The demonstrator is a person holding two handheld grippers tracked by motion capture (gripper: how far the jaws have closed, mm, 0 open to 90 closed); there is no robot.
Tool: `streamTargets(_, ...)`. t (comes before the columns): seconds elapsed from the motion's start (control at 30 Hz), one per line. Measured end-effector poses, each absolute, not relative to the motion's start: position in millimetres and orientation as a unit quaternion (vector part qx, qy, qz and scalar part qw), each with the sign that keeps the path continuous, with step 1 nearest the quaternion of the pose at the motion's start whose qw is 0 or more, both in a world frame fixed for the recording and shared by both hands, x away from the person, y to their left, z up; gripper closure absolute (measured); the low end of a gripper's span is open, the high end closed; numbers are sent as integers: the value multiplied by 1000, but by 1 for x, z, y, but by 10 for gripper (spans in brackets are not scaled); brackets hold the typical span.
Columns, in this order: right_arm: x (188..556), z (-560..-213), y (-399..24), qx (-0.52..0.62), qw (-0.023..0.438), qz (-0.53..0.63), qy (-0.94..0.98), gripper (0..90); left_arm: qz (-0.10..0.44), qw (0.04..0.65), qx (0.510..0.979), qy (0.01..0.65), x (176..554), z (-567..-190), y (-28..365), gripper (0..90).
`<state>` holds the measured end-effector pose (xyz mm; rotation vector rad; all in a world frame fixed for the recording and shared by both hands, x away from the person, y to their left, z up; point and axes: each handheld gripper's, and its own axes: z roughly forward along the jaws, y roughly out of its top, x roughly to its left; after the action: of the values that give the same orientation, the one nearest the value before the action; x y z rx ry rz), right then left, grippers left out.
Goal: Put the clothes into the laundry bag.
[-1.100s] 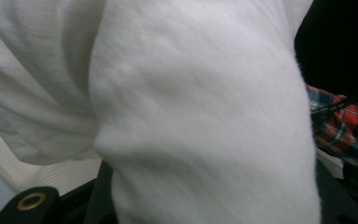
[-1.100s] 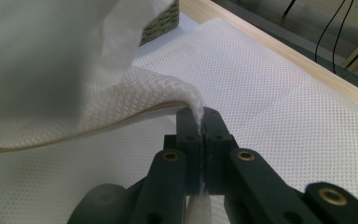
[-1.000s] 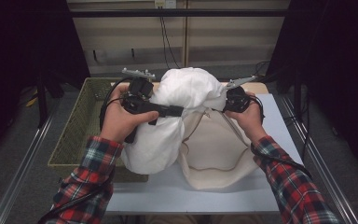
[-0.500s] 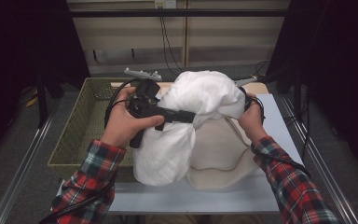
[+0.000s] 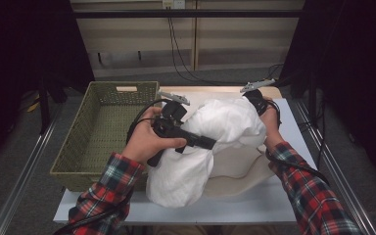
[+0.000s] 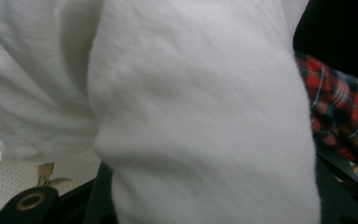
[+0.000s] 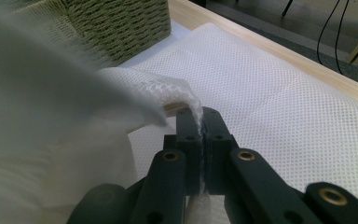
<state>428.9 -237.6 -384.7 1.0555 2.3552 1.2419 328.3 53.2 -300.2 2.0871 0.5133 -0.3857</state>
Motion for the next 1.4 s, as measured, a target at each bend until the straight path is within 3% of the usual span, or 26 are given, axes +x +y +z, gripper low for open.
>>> streamTargets(0.23, 428, -381, -236, 361, 142, 428, 817, 878, -168, 448, 851, 217, 327, -317, 50, 555)
streamTargets(0.63, 424, -366, -235, 353, 157, 432, 814, 878, -116, 418, 868, 240, 337, -330, 49, 555)
streamTargets(1.1, 427, -373, -240, 353, 145, 435, 815, 878, -180, 444, 865, 152, 311, -313, 31, 555)
streamTargets(1.4, 425, -365, -239, 348, 151, 435, 817, 879, -173, 398, 879, 196, 319, -338, 21, 554)
